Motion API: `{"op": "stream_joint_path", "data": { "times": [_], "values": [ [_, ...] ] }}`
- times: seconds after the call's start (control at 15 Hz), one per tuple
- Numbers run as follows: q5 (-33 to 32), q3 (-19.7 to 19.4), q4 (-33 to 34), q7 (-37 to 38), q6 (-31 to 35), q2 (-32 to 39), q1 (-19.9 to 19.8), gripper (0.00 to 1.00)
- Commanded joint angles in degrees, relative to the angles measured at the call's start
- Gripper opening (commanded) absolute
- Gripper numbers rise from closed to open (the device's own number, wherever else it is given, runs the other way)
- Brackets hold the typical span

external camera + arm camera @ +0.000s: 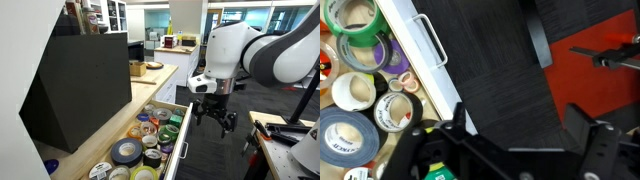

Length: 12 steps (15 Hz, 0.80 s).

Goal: Close the top drawer of the cabinet

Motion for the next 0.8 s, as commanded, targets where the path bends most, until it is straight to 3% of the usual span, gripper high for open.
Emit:
{"op": "stream_joint_path", "data": {
  "times": [0.0, 0.47, 0.73],
  "values": [
    [-2.13, 2.30, 3.26, -2.44, 4.77, 7.04, -0.85, 1.00],
    [-12.29, 4.58, 9.78, -1.37, 8.08, 16.44, -2.13, 1.00],
    [-10.47, 5.96, 8.81, -1.09, 6.78, 15.76, -3.05, 1.00]
  ]
}}
